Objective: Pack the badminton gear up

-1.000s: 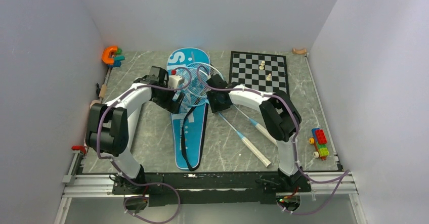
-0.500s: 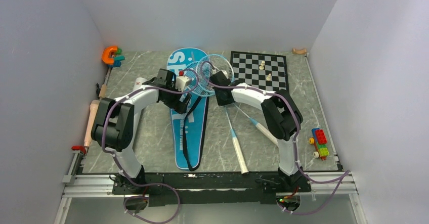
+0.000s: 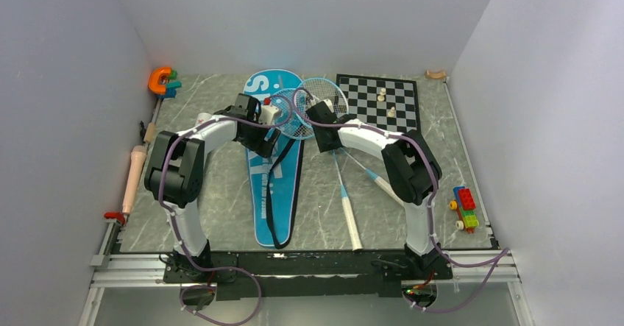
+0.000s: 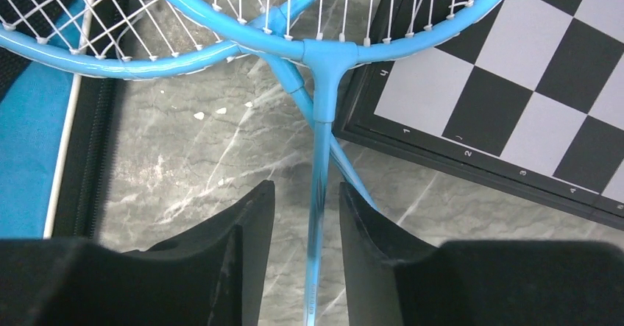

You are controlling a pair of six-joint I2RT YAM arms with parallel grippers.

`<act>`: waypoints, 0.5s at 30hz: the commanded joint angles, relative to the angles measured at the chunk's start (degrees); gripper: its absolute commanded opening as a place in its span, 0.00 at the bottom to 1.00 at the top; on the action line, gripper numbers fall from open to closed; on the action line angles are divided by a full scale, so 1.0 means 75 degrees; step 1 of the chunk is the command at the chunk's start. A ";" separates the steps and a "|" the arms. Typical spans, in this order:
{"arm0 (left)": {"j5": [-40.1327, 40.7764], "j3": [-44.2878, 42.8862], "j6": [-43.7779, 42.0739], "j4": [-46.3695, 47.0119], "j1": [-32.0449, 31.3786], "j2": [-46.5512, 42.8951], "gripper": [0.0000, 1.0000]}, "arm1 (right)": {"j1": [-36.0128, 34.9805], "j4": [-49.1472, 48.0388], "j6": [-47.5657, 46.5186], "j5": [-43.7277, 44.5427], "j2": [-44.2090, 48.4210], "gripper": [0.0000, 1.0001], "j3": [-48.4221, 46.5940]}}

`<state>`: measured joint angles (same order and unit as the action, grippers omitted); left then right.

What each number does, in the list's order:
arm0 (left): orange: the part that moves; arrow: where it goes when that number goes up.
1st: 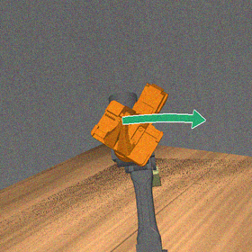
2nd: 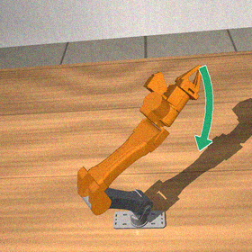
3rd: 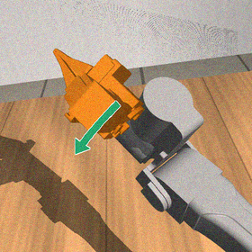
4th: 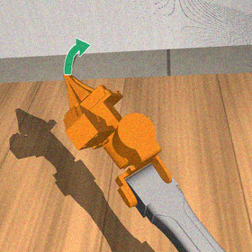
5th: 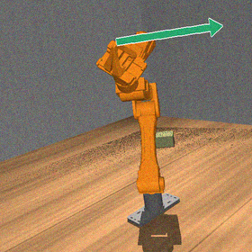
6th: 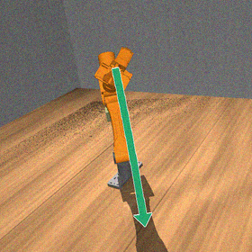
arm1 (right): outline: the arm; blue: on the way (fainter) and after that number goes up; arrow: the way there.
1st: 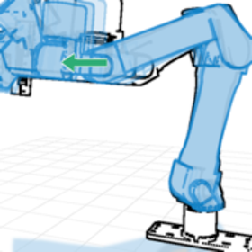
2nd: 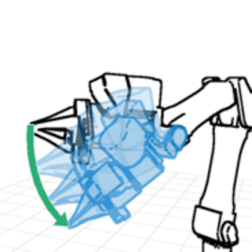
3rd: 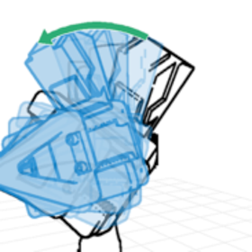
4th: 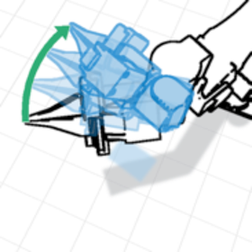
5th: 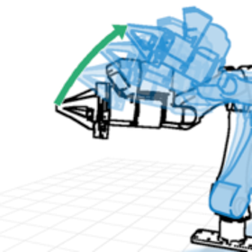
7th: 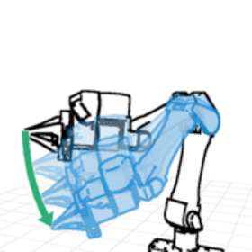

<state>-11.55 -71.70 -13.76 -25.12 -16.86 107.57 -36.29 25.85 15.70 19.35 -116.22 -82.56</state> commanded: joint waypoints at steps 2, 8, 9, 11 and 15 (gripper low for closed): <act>0.0181 -0.0405 0.0107 -0.0211 -0.0013 0.0166 0.86 | 0.0093 0.0240 -0.0406 0.0937 0.0344 0.47 -0.0323; 0.0491 -0.0874 0.0079 -0.0464 -0.0016 0.0528 0.78 | 0.0106 0.0280 -0.0637 0.1517 0.0258 0.52 -0.0405; 0.0557 -0.0940 0.0071 -0.0506 -0.0031 0.0593 0.77 | 0.0109 0.0292 -0.0662 0.1520 0.0200 0.52 -0.0451; 0.0669 -0.1050 0.0045 -0.0553 -0.0065 0.0689 0.75 | 0.0105 0.0277 -0.0750 0.1565 0.0051 0.51 -0.0520; 0.0897 -0.1123 -0.0082 -0.0562 -0.0072 0.0813 0.70 | 0.0111 0.0206 -0.0919 0.1523 -0.0231 0.47 -0.0606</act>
<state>-7.66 -78.22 -13.82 -28.51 -17.06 112.36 -35.64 27.57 11.07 28.56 -116.49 -84.42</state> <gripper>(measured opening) 0.725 0.492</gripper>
